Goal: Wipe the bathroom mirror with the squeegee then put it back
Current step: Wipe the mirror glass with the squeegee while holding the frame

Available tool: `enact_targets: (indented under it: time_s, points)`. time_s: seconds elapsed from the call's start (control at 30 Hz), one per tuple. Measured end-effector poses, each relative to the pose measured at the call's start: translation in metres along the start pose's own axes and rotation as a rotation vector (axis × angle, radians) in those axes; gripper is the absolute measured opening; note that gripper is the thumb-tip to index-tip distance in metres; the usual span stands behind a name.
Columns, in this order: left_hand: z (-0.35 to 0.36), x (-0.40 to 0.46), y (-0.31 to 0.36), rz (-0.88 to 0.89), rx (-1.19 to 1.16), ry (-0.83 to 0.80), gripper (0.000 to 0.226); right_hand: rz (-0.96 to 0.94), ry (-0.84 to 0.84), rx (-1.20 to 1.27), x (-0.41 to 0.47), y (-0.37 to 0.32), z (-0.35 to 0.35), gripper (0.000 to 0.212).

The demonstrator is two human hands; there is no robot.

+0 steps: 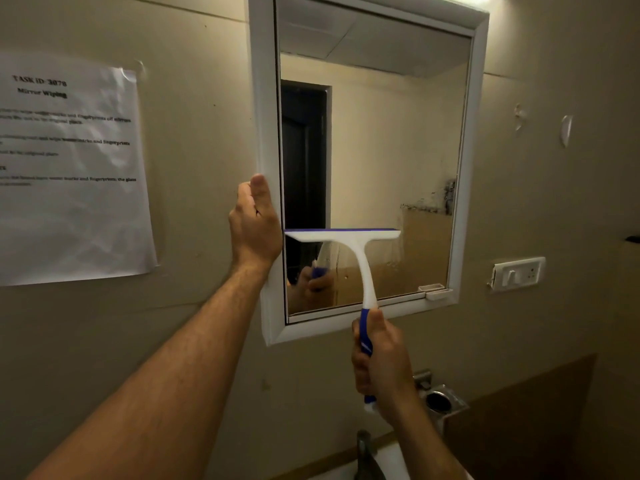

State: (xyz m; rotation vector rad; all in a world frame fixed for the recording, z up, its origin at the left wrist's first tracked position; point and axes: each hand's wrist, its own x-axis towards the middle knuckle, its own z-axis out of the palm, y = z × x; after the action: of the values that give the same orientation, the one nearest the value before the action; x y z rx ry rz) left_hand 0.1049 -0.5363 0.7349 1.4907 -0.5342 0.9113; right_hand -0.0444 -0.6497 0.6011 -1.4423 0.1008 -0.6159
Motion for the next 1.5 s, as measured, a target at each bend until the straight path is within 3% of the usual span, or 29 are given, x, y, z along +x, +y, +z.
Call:
enact_targets:
  time_s: [0.3,0.57,0.83,1.1,1.23,1.33,1.5]
  points:
    - [-0.001,-0.002,0.003,-0.013,-0.001,0.009,0.037,-0.082,-0.013,-0.016,0.035,-0.058,0.015,0.050]
    - [0.000,-0.002,0.001,-0.011,-0.025,-0.006,0.039,-0.039,0.055,0.040,0.006,0.000,0.015,0.057]
    - [-0.001,-0.002,0.003,-0.047,-0.035,-0.025,0.038,-0.139,0.068,-0.018,0.057,-0.081,0.030,0.048]
    - [-0.005,-0.003,0.010,-0.071,-0.016,-0.035,0.037,-0.083,0.052,0.033,0.030,-0.023,0.016,0.048]
    - [-0.008,0.002,0.018,-0.124,-0.001,-0.059,0.040,-0.127,0.035,-0.002,0.054,-0.071,0.019,0.052]
    - [-0.007,0.019,0.032,-0.193,-0.008,-0.021,0.056,-0.152,0.019,0.015,0.077,-0.128,0.027,0.052]
    - [0.000,0.071,0.066,-0.108,-0.023,-0.010,0.053,-0.270,0.004,0.053,0.092,-0.188,0.038,0.046]
